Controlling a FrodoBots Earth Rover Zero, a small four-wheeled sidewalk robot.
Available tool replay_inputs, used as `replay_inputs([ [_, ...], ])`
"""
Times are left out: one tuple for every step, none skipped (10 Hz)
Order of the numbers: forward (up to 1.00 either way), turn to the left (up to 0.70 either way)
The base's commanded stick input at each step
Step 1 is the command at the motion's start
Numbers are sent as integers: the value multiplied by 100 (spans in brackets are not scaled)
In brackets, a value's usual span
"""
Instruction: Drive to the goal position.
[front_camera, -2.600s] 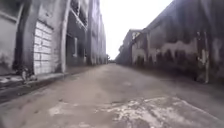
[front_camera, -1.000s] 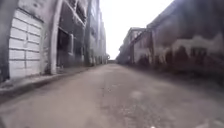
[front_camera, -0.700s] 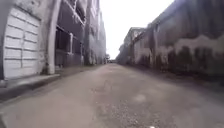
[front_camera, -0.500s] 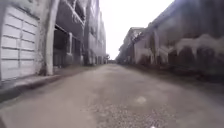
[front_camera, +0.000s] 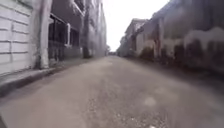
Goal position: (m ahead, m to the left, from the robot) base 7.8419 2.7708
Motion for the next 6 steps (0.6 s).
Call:
replay_inputs([
  [50, 0],
  [50, 0],
  [50, 0],
  [50, 0],
  [50, 0],
  [50, 0],
])
